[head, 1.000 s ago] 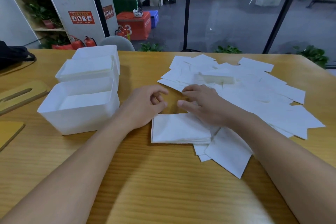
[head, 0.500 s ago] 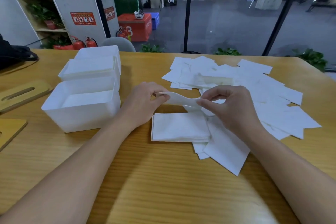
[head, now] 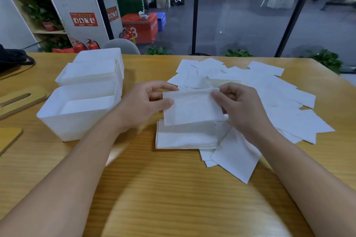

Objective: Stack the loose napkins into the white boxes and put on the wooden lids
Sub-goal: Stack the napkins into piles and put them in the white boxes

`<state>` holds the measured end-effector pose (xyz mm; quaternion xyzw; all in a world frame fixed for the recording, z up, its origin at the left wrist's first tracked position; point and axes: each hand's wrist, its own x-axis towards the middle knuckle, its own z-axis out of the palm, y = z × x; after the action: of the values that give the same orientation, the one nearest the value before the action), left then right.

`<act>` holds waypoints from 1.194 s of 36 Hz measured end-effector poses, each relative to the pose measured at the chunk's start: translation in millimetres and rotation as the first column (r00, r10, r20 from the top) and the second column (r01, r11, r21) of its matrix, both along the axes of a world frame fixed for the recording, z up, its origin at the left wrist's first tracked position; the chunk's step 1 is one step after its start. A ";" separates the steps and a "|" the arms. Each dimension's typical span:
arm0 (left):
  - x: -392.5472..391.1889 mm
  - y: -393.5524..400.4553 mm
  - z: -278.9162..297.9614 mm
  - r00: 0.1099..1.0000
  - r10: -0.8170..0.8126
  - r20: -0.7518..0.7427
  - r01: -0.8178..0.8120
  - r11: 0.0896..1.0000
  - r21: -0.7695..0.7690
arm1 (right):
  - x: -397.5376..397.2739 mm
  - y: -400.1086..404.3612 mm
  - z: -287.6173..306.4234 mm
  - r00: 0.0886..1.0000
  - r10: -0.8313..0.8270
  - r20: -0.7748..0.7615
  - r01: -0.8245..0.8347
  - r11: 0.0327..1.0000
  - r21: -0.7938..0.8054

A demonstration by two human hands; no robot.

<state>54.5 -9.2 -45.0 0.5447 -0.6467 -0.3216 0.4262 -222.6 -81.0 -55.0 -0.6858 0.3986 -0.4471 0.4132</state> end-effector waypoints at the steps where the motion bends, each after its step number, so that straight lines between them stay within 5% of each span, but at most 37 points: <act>1: 0.9 0.4 0.3 1.000 -0.005 0.014 0.005 1.000 0.016 | 0.4 1.1 -1.1 1.000 -0.002 -0.022 0.002 1.000 0.012; 11: 1.4 10.0 6.8 0.957 -0.079 0.279 0.010 0.971 0.240 | 0.3 7.6 -10.3 0.887 0.097 -0.451 -0.111 0.994 -0.005; 25: 3.5 8.3 4.2 0.903 -0.167 0.396 0.036 0.947 0.318 | 3.9 8.8 -17.1 0.825 -0.005 -0.565 -0.108 0.980 -0.166; 30: 8.3 4.6 -1.6 0.925 -0.017 0.380 -0.071 0.974 0.216 | 13.1 -10.7 -20.3 0.818 -0.090 -0.569 -0.103 0.949 -0.298; 38: -5.4 -2.4 -15.8 0.909 0.084 0.408 -0.128 0.989 0.081 | 34.6 -39.9 -18.5 0.661 -0.043 -0.749 -0.201 0.952 -0.232; 43: -8.8 -6.5 -22.6 0.903 0.057 0.425 -0.109 0.989 0.098 | 33.2 -43.1 -23.0 0.703 -0.042 -0.710 -0.166 0.961 -0.221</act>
<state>45.7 -15.7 -67.6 0.6528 -0.6791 -0.2161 0.2568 -189.3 -124.0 -78.0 -0.8671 0.4387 -0.1849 0.1464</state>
